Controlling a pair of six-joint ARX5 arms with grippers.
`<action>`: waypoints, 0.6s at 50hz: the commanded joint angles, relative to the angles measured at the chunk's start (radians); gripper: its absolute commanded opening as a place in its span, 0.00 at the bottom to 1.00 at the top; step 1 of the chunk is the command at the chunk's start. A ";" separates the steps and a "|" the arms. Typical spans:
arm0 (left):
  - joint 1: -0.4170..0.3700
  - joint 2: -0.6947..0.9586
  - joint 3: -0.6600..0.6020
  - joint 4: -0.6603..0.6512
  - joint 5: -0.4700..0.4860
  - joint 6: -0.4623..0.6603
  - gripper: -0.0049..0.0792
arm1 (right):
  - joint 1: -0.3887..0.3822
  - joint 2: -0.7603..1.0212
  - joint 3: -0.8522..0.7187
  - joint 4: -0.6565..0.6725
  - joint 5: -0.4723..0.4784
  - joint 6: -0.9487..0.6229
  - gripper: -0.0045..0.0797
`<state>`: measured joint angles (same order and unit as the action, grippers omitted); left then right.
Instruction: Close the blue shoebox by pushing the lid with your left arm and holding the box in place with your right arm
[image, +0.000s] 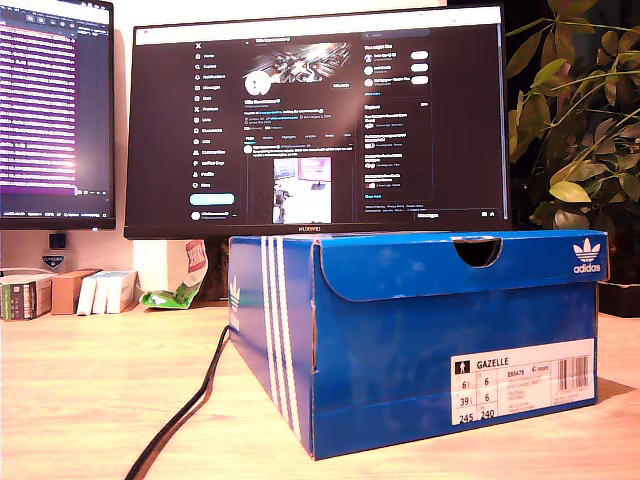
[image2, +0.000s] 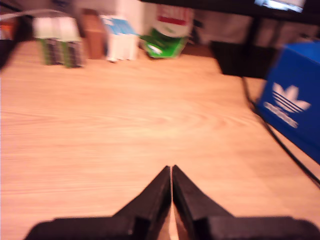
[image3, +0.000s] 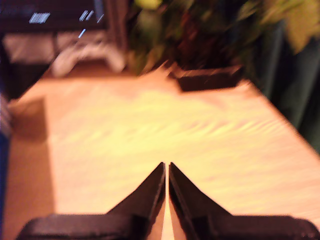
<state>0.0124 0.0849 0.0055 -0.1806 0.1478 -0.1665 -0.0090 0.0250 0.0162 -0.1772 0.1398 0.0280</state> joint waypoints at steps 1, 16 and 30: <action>0.011 -0.016 -0.031 -0.018 0.001 -0.002 0.04 | -0.013 -0.023 -0.011 0.008 0.000 0.002 0.05; 0.039 -0.097 -0.031 -0.014 0.001 -0.002 0.04 | -0.019 -0.023 -0.011 0.008 0.000 0.002 0.05; 0.039 -0.097 -0.031 -0.018 0.001 -0.002 0.04 | -0.019 -0.023 -0.011 0.008 0.000 0.002 0.05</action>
<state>0.0486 -0.0040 0.0055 -0.1802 0.1478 -0.1669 -0.0265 0.0078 0.0166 -0.1768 0.1402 0.0284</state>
